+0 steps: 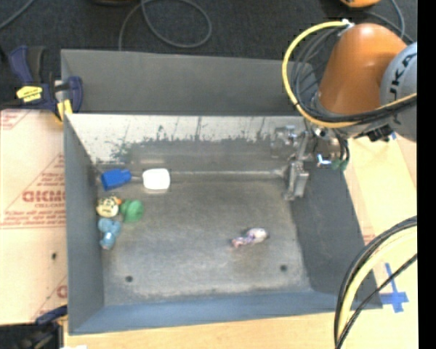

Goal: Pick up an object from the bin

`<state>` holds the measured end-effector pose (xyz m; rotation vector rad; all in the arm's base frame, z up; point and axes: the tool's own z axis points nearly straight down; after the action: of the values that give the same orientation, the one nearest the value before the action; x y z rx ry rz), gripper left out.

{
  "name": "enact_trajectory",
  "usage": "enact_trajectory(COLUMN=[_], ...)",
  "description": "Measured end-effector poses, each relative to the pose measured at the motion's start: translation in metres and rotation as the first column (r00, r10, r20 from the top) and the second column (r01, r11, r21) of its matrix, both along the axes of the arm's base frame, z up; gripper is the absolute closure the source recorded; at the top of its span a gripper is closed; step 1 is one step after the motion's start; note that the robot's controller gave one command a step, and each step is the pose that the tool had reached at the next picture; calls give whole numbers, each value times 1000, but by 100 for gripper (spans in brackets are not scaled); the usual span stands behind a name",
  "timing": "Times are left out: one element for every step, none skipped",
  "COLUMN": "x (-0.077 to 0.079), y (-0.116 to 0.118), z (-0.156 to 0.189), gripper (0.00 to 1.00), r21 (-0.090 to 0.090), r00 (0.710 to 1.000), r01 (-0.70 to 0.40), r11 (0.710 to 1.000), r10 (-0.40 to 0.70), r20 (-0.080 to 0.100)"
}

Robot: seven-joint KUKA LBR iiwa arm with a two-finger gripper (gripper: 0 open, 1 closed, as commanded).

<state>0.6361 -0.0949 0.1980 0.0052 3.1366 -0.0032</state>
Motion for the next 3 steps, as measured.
enact_trajectory(x=[-25,-41,-50], y=[21,45,51], z=[-54,-61,-61], gripper=[0,0,0], r21=[0,-1,-2], r00=[994,913,896], r01=[-110,-407,-443], r11=[994,913,896], r10=[110,407,443], r20=[0,-4,1])
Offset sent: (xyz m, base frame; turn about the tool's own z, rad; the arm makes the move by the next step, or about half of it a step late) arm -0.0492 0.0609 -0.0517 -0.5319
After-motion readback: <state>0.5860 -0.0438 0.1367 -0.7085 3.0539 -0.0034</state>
